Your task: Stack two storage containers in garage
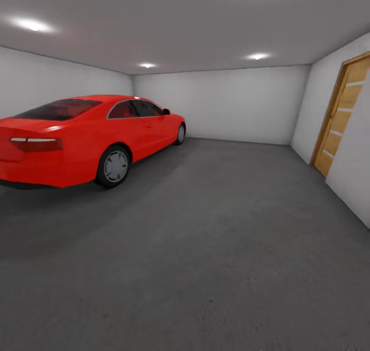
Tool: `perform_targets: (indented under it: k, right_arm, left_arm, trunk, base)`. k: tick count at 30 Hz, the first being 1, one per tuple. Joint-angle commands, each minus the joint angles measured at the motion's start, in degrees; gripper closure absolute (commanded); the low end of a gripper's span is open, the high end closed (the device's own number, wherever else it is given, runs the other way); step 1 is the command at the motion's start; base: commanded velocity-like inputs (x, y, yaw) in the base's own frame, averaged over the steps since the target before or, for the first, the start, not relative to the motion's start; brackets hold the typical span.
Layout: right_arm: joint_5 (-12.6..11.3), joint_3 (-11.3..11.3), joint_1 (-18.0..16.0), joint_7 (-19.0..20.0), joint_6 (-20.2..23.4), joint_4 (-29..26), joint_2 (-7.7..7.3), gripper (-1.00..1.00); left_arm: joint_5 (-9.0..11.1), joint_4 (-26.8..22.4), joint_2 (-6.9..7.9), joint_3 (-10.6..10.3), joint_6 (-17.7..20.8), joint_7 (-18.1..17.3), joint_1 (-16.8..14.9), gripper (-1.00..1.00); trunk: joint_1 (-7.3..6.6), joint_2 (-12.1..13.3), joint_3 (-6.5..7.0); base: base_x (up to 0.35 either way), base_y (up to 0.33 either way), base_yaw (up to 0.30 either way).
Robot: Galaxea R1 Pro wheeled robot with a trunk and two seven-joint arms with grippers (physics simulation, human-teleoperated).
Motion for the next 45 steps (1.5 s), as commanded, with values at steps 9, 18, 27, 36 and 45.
perform_targets:
  k: [9,18,27,36,45]
  right_arm:
    - [0.02,-0.02,-0.02,0.15,0.18,-0.07,-0.01,-1.0]
    - [0.02,-0.02,-0.02,0.15,0.18,-0.08,0.04,-1.0]
    - [0.02,-0.02,-0.03,0.15,0.18,-0.07,0.07,-1.0]
    - [0.02,-0.02,-0.02,0.15,0.18,-0.07,0.07,-1.0]
    - [0.02,0.07,-0.02,0.15,0.18,-0.07,0.07,-1.0]
  left_arm:
    - [-0.02,-0.25,0.01,0.03,0.4,-0.11,0.07,-1.0]
    - [-0.02,-0.25,0.01,0.03,0.45,-0.11,0.07,-1.0]
    - [-0.02,-0.25,0.01,0.03,0.49,-0.11,0.07,-1.0]
    - [-0.02,-0.25,0.01,0.03,0.48,-0.11,0.07,-1.0]
    - [-0.02,-0.25,0.01,0.03,0.49,-0.11,0.07,-1.0]
  trunk:
    - [0.0,-0.03,-0.05]
    - [0.0,-0.03,-0.05]
    - [0.0,-0.03,-0.05]
    - [0.0,-0.03,-0.05]
    - [0.0,-0.03,-0.05]
  base:
    - [0.0,0.0,-0.251]
    - [0.129,0.0,-0.073]
    - [0.321,0.0,-0.006]
    - [0.343,0.0,-0.001]
    - [0.346,0.0,0.0]
